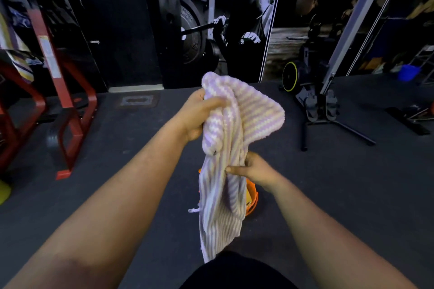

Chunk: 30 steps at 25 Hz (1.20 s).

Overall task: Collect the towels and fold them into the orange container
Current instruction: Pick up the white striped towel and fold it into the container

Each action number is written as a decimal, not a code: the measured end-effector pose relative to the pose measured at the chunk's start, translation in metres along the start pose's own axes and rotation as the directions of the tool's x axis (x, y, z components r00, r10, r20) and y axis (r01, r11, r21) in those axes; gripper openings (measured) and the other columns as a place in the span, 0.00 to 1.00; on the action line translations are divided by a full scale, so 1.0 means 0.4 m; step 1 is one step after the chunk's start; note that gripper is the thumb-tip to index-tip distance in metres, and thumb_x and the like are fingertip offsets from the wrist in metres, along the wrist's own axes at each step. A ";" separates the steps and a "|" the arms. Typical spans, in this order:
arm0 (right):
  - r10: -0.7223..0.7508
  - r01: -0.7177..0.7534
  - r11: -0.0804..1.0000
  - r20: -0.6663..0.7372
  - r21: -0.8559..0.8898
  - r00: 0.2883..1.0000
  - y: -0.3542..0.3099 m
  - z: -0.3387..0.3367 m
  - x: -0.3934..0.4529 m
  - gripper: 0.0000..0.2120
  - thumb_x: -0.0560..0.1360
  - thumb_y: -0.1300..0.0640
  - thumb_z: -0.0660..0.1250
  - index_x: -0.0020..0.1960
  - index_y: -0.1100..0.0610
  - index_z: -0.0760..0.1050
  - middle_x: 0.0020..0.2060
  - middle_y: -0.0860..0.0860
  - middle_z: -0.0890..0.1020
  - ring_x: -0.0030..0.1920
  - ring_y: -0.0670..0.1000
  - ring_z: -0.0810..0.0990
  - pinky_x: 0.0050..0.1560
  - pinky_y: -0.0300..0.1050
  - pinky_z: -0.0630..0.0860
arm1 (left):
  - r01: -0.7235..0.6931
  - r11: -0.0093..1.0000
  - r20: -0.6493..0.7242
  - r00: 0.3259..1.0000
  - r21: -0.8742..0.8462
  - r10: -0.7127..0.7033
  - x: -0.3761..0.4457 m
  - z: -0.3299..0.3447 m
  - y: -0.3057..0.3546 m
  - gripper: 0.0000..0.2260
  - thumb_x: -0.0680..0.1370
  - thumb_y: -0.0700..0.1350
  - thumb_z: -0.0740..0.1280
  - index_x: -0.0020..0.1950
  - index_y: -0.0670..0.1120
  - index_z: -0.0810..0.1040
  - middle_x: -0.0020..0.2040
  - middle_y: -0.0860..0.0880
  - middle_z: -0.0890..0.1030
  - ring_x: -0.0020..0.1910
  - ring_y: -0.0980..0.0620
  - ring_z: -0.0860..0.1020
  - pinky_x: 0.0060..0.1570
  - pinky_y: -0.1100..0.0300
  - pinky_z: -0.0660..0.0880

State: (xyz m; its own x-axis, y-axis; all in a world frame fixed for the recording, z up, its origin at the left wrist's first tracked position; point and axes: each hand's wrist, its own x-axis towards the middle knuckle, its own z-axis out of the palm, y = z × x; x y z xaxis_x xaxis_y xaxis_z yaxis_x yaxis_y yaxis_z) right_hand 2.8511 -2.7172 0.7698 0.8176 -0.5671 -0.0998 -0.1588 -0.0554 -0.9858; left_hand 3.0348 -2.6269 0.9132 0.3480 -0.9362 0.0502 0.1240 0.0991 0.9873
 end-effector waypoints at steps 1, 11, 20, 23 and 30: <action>0.020 -0.020 1.000 -0.024 0.007 1.000 -0.003 0.020 0.001 0.19 0.73 0.61 0.77 0.63 0.60 0.80 0.57 0.53 0.86 0.60 0.52 0.83 0.66 0.55 0.78 | 0.011 0.993 -0.016 1.000 -0.114 -0.013 0.005 0.002 -0.001 0.15 0.81 0.46 0.69 0.66 0.42 0.78 0.59 0.40 0.84 0.60 0.42 0.83 0.60 0.44 0.80; -0.035 -0.157 0.944 -0.562 -0.290 0.827 -0.138 0.007 0.040 0.22 0.70 0.43 0.74 0.34 0.51 0.63 0.27 0.45 0.66 0.27 0.47 0.66 0.31 0.47 0.65 | 0.324 0.946 0.052 0.945 -0.023 -0.322 -0.197 -0.031 -0.459 0.26 0.72 0.56 0.74 0.62 0.40 0.79 0.56 0.44 0.85 0.52 0.49 0.84 0.49 0.58 0.80; 0.227 -0.332 0.925 -0.433 -0.185 0.872 -0.162 -0.126 -0.013 0.14 0.79 0.45 0.69 0.50 0.57 0.80 0.40 0.51 0.82 0.42 0.52 0.82 0.43 0.45 0.77 | 0.173 0.983 -0.271 0.951 0.067 -0.149 -0.166 -0.128 -0.378 0.10 0.83 0.43 0.66 0.59 0.38 0.80 0.45 0.47 0.86 0.41 0.55 0.83 0.37 0.64 0.77; 0.314 -0.331 0.944 -0.317 0.001 0.895 -0.186 -0.171 -0.044 0.13 0.80 0.47 0.70 0.45 0.56 0.76 0.29 0.51 0.81 0.27 0.48 0.76 0.29 0.36 0.71 | 0.156 0.981 -0.280 0.952 0.112 -0.120 -0.153 -0.168 -0.352 0.14 0.81 0.52 0.69 0.59 0.43 0.81 0.50 0.47 0.87 0.48 0.51 0.84 0.48 0.56 0.80; 0.181 -0.138 0.925 -0.091 0.355 0.979 -0.013 -0.100 -0.045 0.30 0.69 0.36 0.76 0.65 0.48 0.78 0.62 0.54 0.84 0.63 0.55 0.80 0.69 0.68 0.70 | 0.083 0.958 -0.263 0.952 -0.274 -0.157 -0.104 -0.102 -0.234 0.13 0.86 0.48 0.60 0.62 0.44 0.80 0.55 0.41 0.85 0.53 0.46 0.84 0.52 0.50 0.82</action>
State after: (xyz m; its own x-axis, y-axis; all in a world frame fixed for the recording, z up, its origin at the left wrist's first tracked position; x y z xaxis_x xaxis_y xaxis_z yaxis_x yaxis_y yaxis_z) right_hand 2.8151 -2.7394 0.7819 0.7215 -0.6402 -0.2638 -0.0633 0.3184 -0.9458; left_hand 3.0468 -2.5836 0.8127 0.5561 -0.8180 -0.1470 0.4022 0.1101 0.9089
